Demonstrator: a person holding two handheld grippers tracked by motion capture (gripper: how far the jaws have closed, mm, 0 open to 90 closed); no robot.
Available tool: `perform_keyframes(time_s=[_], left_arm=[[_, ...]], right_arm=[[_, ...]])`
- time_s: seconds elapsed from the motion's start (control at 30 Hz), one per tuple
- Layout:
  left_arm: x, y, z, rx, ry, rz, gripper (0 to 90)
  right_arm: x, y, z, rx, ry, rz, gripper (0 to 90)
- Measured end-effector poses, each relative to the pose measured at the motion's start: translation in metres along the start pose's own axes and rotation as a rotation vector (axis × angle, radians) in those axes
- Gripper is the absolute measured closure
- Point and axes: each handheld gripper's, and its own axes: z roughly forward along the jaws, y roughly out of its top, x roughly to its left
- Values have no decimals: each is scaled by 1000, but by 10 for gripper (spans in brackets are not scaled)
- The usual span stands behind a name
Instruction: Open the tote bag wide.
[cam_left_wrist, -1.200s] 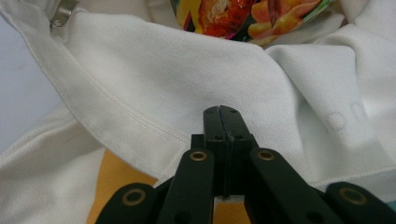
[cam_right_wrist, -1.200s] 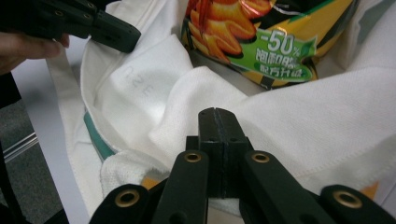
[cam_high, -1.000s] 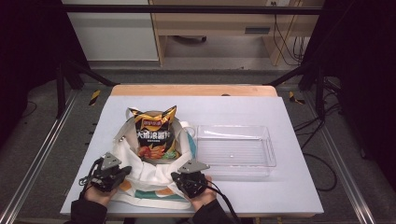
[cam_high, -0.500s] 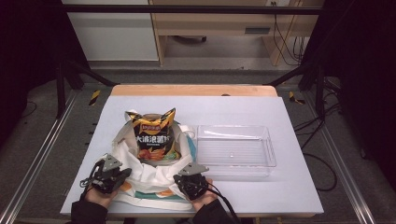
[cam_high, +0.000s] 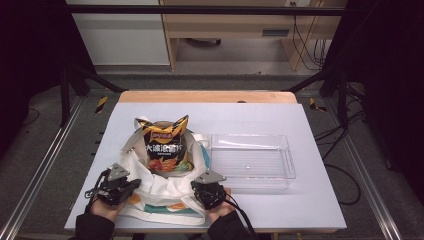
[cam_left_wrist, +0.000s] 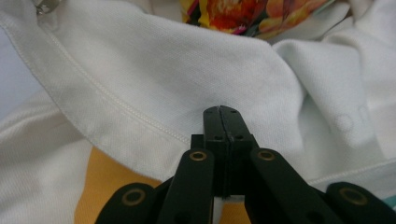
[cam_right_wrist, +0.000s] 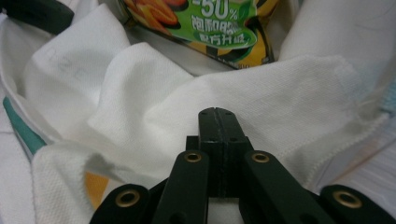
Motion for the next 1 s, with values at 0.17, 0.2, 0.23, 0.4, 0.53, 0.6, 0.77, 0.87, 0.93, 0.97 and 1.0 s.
perform_keyframes(time_s=[0.17,0.2,0.23,0.4,0.53,0.6,0.77,0.87,0.93,0.97,1.0], left_arm=[[4,15,-9,-90,7,-23,891],[6,19,-9,-108,22,-21,891],[10,23,-9,-122,37,-25,891],[29,29,-1,-141,109,-57,896],[54,10,13,-65,115,-124,898],[54,8,12,-67,116,-125,898],[46,6,16,-37,145,-76,898],[46,4,16,-41,139,-79,898],[46,2,16,-47,135,-83,898],[46,2,16,-43,135,-79,898],[45,2,16,-44,139,-75,898]], right_arm=[[0,-2,1,5,-2,-15,900],[1,-3,2,4,-3,-16,900],[1,-4,2,3,-2,-16,900],[1,-4,1,-4,0,-18,900],[0,-2,-6,-44,-9,1,900],[-1,-1,-10,-62,-36,6,900],[-8,-5,-16,-62,-64,16,900],[-9,-11,-14,-56,-76,21,900],[-11,-14,-14,-50,-74,35,900],[-11,-15,-14,-43,-75,45,900],[-12,-15,-13,-40,-76,32,900]])
